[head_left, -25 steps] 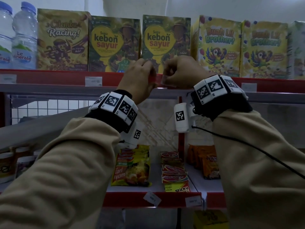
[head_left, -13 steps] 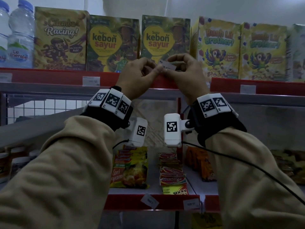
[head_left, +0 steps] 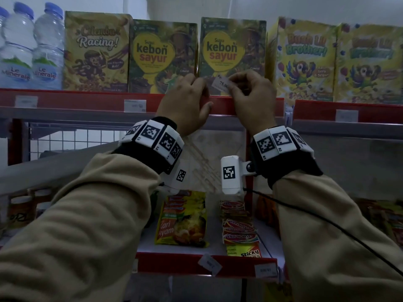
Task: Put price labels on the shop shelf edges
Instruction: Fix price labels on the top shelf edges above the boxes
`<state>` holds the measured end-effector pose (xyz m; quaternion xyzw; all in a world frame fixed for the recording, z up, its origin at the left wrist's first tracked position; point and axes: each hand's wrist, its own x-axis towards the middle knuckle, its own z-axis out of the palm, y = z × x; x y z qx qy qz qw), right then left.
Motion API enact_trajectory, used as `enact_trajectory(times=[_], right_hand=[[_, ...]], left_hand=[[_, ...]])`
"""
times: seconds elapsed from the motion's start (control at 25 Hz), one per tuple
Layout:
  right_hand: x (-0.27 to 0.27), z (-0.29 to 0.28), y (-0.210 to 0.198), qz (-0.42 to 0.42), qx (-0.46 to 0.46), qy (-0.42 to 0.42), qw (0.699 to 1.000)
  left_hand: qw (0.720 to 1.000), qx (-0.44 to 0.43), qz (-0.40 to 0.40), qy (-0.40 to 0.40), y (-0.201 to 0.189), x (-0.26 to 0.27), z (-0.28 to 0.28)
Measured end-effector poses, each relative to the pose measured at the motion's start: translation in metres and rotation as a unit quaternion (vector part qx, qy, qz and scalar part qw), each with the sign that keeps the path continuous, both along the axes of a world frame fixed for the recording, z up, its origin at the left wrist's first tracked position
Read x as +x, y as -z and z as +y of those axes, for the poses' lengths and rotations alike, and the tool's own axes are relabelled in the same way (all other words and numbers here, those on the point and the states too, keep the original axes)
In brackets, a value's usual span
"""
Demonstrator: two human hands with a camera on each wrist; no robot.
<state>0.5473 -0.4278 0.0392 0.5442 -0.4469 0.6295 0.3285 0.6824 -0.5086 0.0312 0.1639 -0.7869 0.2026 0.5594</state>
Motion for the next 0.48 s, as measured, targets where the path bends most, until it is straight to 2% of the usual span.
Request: enact_trajectory(times=[0.08,0.16,0.36,0.48], right_hand=[[0.006,-0.003,-0.005,0.013,-0.021,-0.001,1.0],[0.011,-0.007,-0.012,0.03,-0.005,0.001,1.0],[0.014,-0.016,-0.021,0.107,0.121,0.006,0.987],[0.014,-0.015,-0.021,0.139,0.167,0.01,0.976]], left_hand=[[0.998,-0.003,0.0,-0.057,-0.002,0.01,-0.004],[0.996,0.006,-0.008,-0.09,-0.005,0.022,-0.01],[0.997,0.074,0.003,0.003,-0.01,0.037,-0.021],[0.995,0.088,0.012,0.045,-0.007,0.035,-0.022]])
